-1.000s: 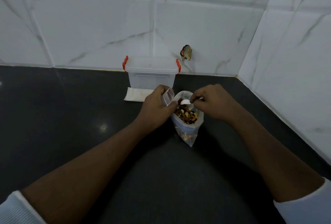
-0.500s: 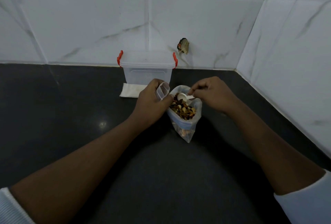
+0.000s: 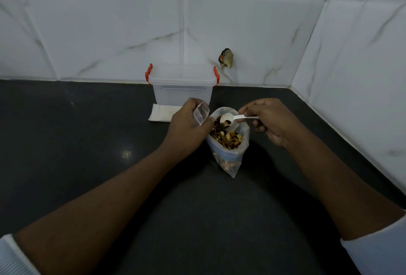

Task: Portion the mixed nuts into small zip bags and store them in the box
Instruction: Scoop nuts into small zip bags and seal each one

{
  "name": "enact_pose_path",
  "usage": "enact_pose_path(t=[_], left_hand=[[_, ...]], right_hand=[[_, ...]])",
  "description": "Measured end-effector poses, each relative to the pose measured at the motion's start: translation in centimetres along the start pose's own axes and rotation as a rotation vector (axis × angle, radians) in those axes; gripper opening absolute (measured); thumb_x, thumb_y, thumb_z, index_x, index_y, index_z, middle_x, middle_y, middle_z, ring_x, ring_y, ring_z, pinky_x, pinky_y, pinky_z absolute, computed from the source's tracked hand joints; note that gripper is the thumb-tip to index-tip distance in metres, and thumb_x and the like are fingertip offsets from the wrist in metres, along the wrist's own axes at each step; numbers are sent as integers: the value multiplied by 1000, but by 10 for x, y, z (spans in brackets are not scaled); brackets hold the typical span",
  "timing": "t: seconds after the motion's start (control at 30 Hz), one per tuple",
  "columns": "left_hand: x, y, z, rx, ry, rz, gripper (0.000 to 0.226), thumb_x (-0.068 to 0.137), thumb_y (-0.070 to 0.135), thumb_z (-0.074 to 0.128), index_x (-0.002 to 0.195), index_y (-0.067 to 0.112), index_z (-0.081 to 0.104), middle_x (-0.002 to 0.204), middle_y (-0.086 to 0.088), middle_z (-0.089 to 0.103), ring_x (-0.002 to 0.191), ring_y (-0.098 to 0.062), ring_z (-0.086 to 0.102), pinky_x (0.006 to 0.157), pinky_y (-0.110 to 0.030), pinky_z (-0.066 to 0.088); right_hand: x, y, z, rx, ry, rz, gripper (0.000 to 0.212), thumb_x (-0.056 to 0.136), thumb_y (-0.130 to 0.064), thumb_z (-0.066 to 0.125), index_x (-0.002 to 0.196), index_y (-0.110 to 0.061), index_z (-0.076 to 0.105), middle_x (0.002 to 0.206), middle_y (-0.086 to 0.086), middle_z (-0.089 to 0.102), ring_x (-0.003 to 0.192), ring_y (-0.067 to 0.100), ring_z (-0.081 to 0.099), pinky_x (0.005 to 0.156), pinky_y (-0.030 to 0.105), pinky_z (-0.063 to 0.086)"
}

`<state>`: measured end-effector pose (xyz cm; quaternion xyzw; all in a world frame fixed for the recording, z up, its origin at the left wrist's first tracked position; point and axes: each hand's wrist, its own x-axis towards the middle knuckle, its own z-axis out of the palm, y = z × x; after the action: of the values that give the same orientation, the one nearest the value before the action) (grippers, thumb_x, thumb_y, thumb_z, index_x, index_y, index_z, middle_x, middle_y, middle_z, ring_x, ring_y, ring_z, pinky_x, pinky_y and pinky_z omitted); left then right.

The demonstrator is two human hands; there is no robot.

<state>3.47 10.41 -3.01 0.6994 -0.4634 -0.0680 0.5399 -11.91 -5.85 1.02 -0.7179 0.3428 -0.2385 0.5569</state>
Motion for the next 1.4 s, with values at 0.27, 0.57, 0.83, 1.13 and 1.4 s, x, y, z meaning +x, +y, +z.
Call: enact_pose_path(t=[0.27,0.57,0.83,1.13,1.4], left_hand=[[0,0,-1,28,4,26,31,92,30,73,116,29,55,102,20,59,97,18,55,70,1,43],[0,-3,0,12,-3,11,36,90,27,74,121,26,56,108,17,62,99,9,58,73,-7,43],[-1,-6,1,-47,46,40,28,88,24,78,109,23,60,98,10,66,90,3,63,68,-10,49],[0,-5,0,19,35,32,25,90,28,74,109,26,58,99,15,63,93,11,57,67,-5,43],[0,-3,0,40,24,24,22,93,28,71,110,27,57,99,17,61,92,9,58,70,-9,42]], right_hand=[[-2,-9,-4,248,2,-30,18,93,3,54,92,1,71,87,22,74,51,7,41,42,18,27],[-19,-20,16,275,-222,-195,17,97,5,56,101,1,72,75,7,71,56,10,44,46,19,30],[-21,-18,15,-400,-189,-619,25,94,-4,66,107,-21,78,101,-4,78,91,21,73,82,43,60],[-17,-22,-9,-517,-33,-668,22,90,-3,67,97,-19,80,94,-10,77,81,-2,67,70,12,46],[-11,-14,-11,-896,-112,-534,23,88,-8,63,97,-21,80,92,-8,73,88,6,67,74,22,50]])
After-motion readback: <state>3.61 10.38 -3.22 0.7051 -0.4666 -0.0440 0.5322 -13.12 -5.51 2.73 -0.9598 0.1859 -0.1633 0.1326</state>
